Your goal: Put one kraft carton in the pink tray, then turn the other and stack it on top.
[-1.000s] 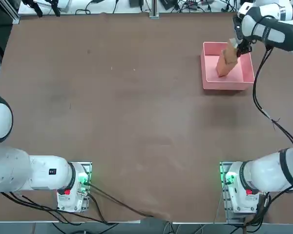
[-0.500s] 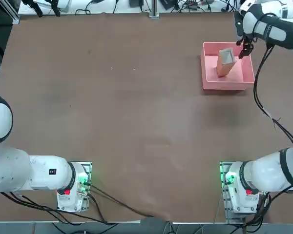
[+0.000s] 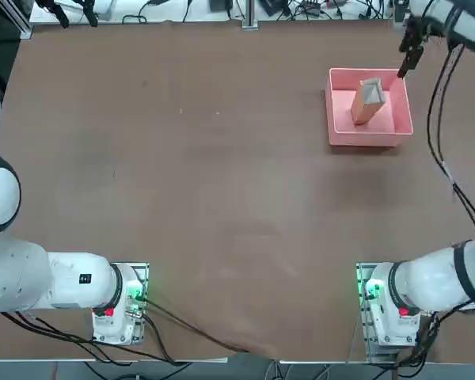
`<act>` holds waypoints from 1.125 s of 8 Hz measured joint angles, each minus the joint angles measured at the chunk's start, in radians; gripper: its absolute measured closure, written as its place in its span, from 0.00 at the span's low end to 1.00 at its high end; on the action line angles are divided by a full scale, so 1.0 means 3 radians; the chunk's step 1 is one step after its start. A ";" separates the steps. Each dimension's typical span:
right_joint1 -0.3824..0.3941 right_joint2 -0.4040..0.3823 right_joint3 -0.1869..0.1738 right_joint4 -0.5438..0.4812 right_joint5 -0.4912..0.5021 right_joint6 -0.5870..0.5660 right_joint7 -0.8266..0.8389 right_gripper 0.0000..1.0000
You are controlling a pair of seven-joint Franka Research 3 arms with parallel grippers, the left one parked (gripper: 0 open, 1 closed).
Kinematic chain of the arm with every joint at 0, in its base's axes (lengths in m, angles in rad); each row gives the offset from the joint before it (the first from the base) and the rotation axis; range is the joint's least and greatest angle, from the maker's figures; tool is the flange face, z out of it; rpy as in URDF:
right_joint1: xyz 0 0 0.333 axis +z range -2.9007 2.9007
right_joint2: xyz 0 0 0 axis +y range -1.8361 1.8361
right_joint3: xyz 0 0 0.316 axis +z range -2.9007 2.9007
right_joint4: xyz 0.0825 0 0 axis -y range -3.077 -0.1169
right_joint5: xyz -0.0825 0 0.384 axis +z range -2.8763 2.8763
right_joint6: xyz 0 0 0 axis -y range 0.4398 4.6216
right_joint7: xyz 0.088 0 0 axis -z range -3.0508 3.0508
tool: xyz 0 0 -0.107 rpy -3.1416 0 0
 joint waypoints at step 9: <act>-0.0090 -0.0040 -0.0018 0.0858 0.0210 -0.0530 0.3168 0.00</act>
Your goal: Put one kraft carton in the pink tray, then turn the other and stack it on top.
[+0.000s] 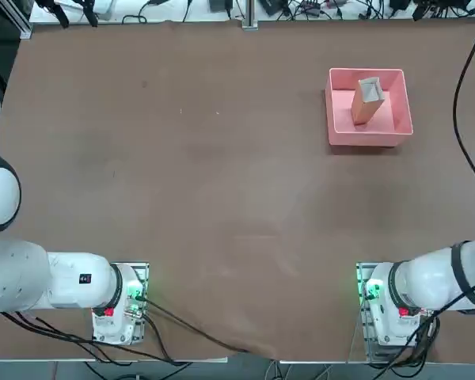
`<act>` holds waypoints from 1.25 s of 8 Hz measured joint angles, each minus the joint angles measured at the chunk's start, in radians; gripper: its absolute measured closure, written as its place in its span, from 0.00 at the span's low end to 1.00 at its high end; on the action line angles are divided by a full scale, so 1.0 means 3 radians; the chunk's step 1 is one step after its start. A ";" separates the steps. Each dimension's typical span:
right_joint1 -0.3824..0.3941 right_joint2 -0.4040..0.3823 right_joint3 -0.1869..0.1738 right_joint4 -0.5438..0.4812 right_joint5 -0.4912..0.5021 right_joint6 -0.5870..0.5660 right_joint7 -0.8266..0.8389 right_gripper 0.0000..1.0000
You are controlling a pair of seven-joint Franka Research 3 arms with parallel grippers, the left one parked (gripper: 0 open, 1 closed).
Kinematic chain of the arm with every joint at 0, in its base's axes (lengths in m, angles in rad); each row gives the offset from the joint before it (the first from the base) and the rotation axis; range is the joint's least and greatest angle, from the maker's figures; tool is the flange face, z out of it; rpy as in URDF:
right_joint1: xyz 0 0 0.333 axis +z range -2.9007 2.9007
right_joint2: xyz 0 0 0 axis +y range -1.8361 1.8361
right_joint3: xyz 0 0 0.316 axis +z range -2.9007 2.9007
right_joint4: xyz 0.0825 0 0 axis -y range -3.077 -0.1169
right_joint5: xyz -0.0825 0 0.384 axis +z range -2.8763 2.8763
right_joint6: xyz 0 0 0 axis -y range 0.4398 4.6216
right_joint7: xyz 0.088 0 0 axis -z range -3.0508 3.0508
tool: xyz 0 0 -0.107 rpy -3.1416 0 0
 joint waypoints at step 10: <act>0.0036 -0.0050 0.0101 0.0051 0.0196 -0.0177 0.1296 0.00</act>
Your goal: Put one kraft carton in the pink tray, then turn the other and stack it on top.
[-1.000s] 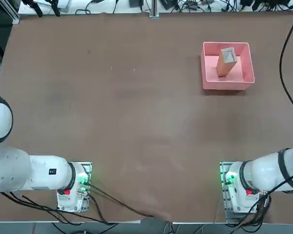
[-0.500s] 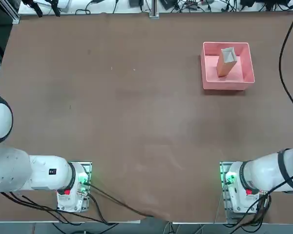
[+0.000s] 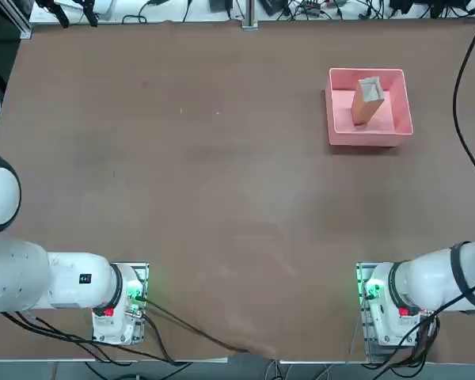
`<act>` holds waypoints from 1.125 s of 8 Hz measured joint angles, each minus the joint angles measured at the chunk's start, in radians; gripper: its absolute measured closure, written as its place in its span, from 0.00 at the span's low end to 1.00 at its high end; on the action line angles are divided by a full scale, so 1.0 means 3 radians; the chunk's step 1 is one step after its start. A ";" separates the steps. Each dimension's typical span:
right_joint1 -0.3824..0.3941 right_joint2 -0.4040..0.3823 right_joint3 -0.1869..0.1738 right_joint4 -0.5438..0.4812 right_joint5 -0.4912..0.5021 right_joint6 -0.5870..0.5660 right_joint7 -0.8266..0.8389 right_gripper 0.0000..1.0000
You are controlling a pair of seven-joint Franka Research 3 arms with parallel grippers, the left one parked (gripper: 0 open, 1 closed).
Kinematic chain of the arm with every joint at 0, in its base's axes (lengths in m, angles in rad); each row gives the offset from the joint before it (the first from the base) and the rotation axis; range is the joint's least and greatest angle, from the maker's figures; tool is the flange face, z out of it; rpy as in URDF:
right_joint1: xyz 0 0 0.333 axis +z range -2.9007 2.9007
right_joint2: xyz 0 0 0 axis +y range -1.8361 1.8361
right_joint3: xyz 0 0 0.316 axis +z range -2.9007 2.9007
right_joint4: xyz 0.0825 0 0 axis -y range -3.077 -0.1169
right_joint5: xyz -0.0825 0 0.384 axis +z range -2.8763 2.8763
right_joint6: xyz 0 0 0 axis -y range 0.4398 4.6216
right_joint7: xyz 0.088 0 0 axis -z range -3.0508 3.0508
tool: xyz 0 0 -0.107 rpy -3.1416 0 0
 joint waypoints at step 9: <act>0.0029 -0.0281 0.0014 -0.0301 0.0063 -0.0007 -0.0651 0.00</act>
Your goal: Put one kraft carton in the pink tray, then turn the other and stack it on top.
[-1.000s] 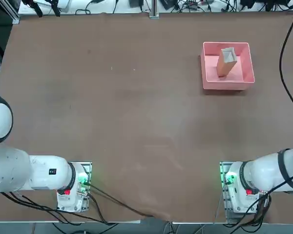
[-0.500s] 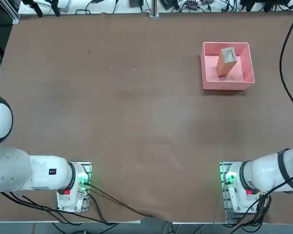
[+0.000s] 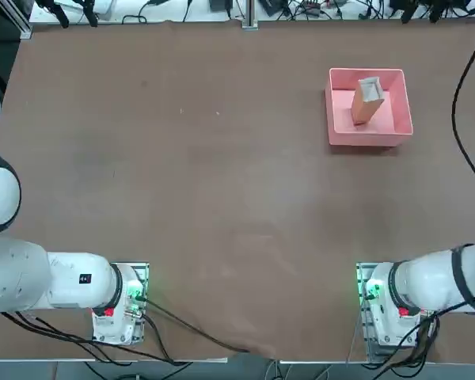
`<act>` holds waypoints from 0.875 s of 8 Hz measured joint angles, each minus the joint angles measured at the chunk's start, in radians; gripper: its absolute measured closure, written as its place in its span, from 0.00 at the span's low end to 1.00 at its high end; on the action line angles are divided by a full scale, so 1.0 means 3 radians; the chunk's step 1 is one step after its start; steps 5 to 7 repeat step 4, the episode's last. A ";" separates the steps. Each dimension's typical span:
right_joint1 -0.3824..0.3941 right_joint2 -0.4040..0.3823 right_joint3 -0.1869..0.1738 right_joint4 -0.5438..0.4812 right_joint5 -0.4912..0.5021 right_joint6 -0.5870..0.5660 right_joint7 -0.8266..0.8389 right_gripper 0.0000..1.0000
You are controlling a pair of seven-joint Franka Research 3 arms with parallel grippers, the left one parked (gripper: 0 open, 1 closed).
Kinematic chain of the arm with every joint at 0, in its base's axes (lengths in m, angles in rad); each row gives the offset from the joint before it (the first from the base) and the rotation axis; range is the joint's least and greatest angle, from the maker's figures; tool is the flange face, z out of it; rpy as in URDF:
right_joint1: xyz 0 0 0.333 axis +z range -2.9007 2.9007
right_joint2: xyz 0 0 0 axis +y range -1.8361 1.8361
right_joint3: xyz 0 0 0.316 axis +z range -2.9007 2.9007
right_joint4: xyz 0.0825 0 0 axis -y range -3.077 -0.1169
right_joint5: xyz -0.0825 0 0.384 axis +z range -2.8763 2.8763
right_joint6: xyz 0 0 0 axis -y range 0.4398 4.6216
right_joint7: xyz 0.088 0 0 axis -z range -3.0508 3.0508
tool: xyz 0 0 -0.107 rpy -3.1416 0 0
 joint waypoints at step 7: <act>0.0097 -0.0066 0.0003 -0.0083 0.0001 0.0043 -0.0016 0.00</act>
